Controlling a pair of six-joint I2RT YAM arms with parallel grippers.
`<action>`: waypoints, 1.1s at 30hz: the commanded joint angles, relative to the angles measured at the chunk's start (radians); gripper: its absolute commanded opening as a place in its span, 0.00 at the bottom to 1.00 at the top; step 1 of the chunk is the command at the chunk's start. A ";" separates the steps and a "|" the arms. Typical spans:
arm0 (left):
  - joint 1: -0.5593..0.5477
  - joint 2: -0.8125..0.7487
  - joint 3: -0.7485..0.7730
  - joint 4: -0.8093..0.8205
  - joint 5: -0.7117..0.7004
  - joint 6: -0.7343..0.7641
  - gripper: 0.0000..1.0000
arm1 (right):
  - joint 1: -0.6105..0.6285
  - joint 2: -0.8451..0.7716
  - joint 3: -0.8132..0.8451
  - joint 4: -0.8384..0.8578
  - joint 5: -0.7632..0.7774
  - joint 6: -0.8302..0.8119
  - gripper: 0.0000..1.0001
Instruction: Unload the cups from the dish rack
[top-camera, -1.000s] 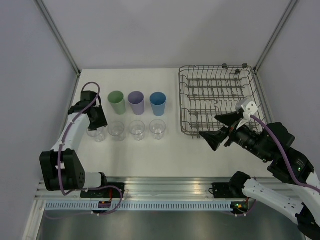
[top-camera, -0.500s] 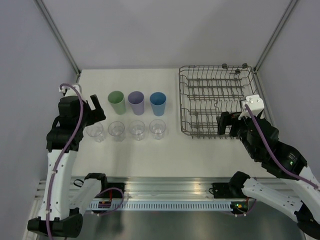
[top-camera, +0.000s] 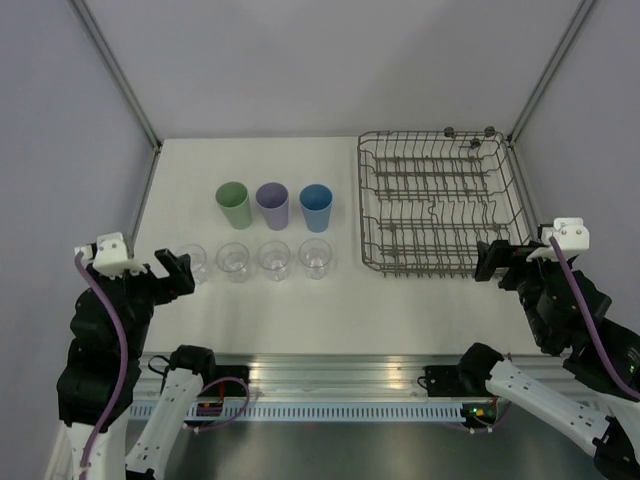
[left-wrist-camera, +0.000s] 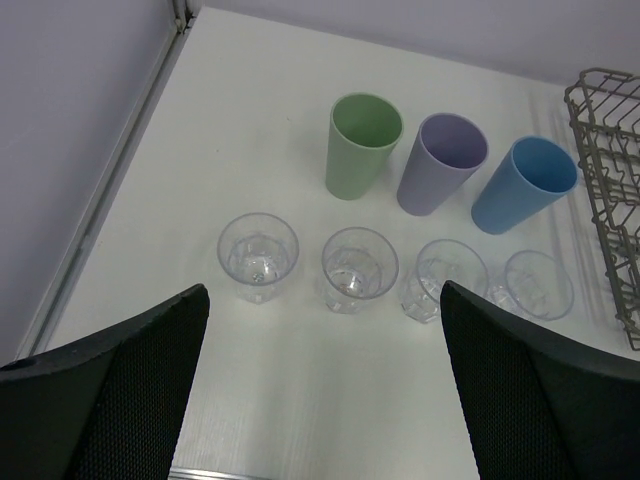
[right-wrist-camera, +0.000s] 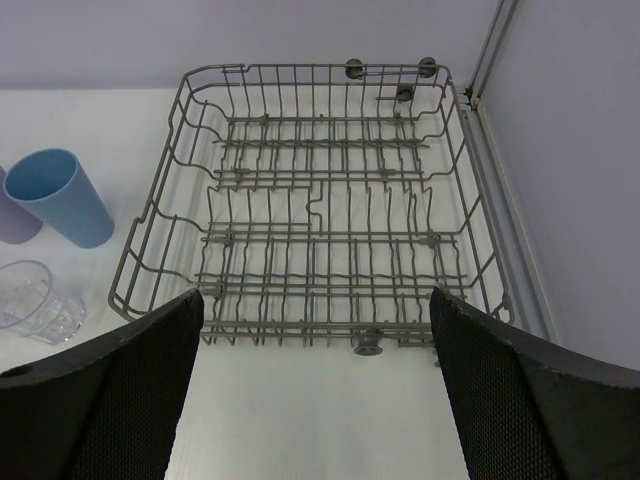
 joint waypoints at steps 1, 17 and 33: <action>-0.004 -0.078 -0.018 -0.034 -0.025 0.049 1.00 | 0.000 -0.054 0.013 -0.057 0.000 -0.008 0.98; -0.019 -0.201 -0.041 -0.043 -0.005 0.058 1.00 | 0.000 -0.114 0.023 -0.090 0.052 -0.007 0.98; -0.019 -0.201 -0.068 -0.009 -0.005 0.059 1.00 | 0.002 -0.112 0.003 -0.068 0.071 -0.016 0.98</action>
